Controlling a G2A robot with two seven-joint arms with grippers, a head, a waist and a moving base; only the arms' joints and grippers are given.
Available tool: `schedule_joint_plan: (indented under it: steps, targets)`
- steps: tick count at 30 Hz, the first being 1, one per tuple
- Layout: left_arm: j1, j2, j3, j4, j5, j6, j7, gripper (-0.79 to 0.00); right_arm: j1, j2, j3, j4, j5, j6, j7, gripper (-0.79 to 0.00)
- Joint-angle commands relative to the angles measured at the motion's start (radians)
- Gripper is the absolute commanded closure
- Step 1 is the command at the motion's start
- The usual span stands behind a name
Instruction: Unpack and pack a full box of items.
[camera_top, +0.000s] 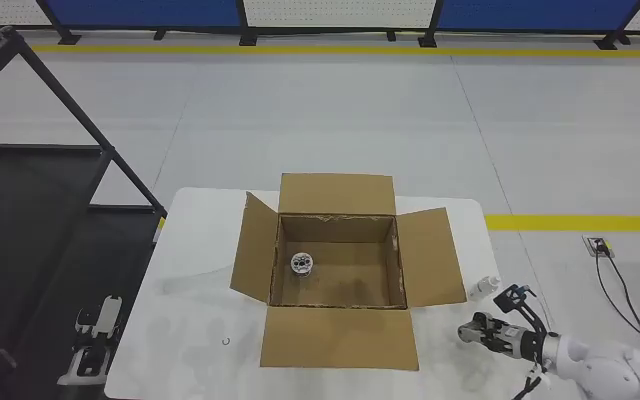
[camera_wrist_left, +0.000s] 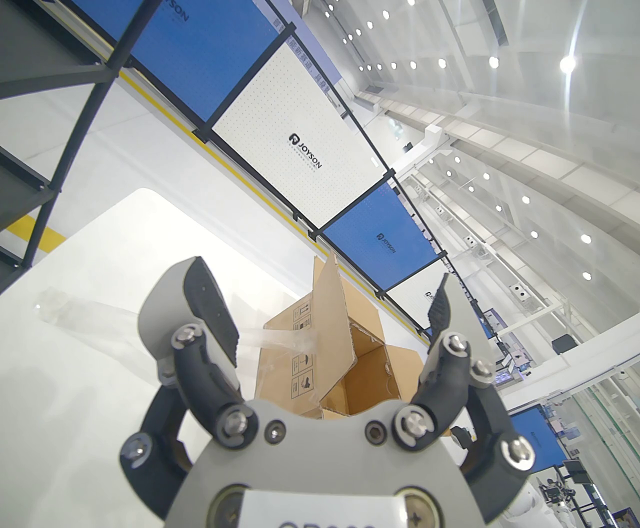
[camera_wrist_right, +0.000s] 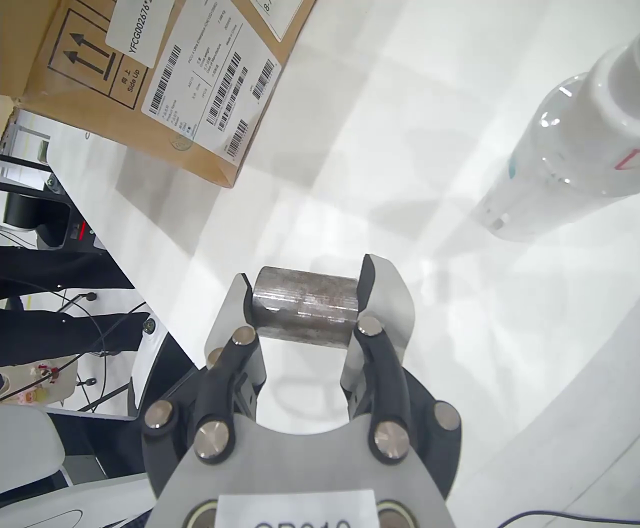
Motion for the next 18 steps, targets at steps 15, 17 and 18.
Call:
schedule_joint_plan:
  steps: [15, 17, 18]
  targets:
    - [0.000, 0.000, 0.000, 0.000, 0.000, 0.000, 0.000, -0.785, 0.072, 0.008, -0.100, 0.016, -0.394, -0.257, -0.322, 0.000]
    - [0.000, 0.000, 0.000, 0.000, 0.000, 0.000, 0.000, -0.785, 0.067, 0.019, -0.134, 0.001, -0.478, -0.257, -0.406, 0.000]
    - [0.000, 0.000, 0.000, 0.000, 0.000, 0.000, 0.000, -0.785, 0.066, 0.026, -0.141, 0.008, -0.506, -0.257, -0.450, 0.000]
